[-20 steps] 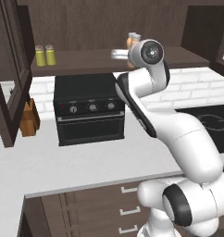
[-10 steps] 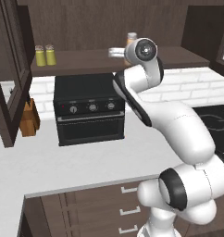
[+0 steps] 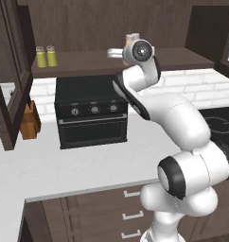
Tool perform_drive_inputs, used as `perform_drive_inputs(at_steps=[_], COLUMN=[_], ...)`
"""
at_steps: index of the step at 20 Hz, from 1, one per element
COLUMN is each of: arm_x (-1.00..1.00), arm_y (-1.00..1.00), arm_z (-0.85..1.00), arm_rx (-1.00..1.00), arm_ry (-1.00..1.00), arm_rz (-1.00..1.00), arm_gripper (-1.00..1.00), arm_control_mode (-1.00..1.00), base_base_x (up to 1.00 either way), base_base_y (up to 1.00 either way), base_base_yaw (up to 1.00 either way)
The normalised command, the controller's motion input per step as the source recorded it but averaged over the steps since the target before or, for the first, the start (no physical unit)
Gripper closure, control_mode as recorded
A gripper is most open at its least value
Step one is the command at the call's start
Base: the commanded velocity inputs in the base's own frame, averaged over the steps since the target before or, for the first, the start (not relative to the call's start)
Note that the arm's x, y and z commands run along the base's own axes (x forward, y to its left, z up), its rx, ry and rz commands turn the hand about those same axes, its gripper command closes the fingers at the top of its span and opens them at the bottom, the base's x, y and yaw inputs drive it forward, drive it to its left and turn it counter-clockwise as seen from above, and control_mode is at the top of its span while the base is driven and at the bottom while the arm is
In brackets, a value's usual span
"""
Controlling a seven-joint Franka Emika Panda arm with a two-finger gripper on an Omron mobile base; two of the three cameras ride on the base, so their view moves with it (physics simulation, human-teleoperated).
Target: Put the shaker and condiment bottle from the counter next to their counterparts in the cabinet.
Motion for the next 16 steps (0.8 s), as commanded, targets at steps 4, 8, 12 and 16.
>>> perform_drive_inputs(at_steps=[4, 8, 12, 16], arm_x=[0.33, 0.29, 0.25, 0.21], arm_y=[0.0, 0.0, 0.0, 0.0], arm_z=[0.0, -0.06, -0.05, -0.05], arm_rx=[0.0, 0.0, 0.0, 0.0], arm_ry=[0.0, 0.0, 0.0, 0.0], arm_rz=[0.0, 0.0, 0.0, 0.0], arm_gripper=[1.0, 1.0, 1.0, 1.0], arm_control_mode=[-1.0, -1.0, -1.0, -1.0], base_base_x=[0.0, 0.0, 0.0, 0.0], base_base_y=[0.0, 0.0, 0.0, 0.0], base_base_yaw=[0.0, 0.0, 0.0, 0.0])
